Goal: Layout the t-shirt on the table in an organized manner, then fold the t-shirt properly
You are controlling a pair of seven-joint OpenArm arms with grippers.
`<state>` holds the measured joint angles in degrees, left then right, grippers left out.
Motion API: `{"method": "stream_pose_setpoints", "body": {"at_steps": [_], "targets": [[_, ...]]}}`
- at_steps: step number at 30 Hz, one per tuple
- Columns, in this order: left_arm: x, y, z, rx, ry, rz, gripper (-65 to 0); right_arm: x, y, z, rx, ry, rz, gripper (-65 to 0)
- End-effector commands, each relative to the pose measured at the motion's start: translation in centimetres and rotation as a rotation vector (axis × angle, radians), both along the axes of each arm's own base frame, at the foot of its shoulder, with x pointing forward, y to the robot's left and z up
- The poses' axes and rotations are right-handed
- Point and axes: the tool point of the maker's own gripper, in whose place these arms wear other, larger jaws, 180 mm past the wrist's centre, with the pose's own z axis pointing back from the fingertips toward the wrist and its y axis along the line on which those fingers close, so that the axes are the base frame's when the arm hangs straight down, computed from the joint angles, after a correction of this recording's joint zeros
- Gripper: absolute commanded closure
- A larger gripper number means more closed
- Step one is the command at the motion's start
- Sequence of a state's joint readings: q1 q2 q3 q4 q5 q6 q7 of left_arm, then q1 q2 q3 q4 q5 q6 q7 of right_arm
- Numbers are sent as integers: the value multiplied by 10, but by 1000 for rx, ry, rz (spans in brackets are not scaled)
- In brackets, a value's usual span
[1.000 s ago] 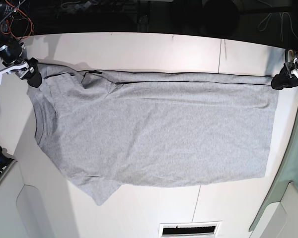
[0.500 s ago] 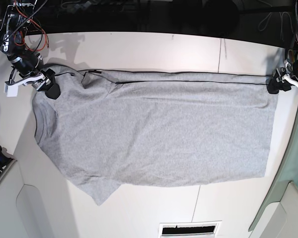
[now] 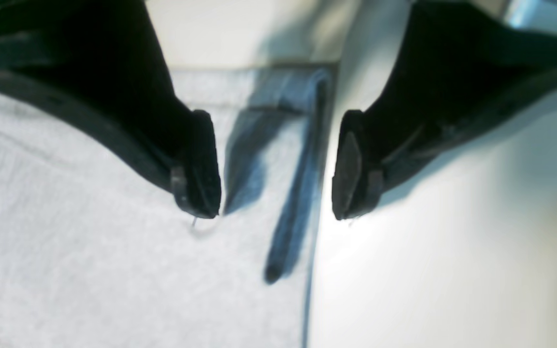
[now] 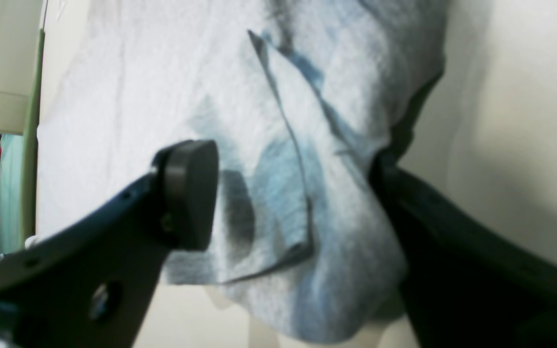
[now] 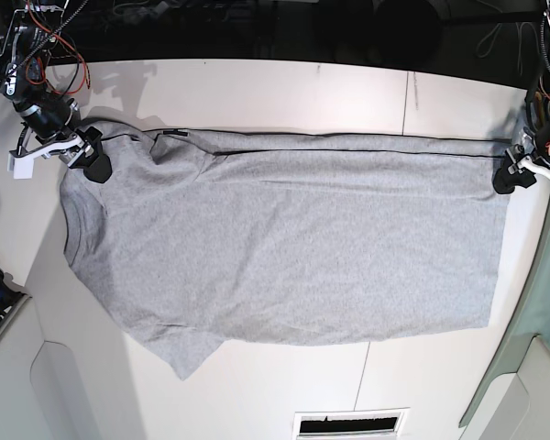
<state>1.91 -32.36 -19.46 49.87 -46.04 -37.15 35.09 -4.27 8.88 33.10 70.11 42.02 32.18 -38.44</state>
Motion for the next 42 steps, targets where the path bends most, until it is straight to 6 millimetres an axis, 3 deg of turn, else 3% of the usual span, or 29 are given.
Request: {"method": "stream_pose_setpoints", "body": {"at_steps": [1, 3, 7, 8, 20, 25, 31, 39, 42], "targets": [[-15, -8, -15, 16, 95, -48, -405, -1, -4, 0, -17, 16, 14, -404], [-17, -15, -20, 13, 108, -64, -344, -1, -4, 0, -18, 16, 15, -340], [-18, -26, -19, -3, 90, -121, -8, 1, -4, 3, -1, 2, 5, -50], [-16, -26, -17, -9, 81, -120, 0, 1, -5, 3, -3, 1, 6, 0], [-11, -45, -1, -53, 99, -196, 0, -3, -64, 19, -151, 32, 61, 0], [-35, -62, 2, -137, 129, -221, 0, -14, -67, 16, -147, 92, 99, 0], [-60, -72, 8, -104, 132, -287, 0, -32, -64, 10, -123, 116, 101, 0], [-62, -73, 13, -87, 125, -308, 0, -74, -81, 4, -141, 165, 55, 0], [-61, -73, 13, -87, 121, -306, 0, -78, -93, 12, -139, 145, 7, 0]]}}
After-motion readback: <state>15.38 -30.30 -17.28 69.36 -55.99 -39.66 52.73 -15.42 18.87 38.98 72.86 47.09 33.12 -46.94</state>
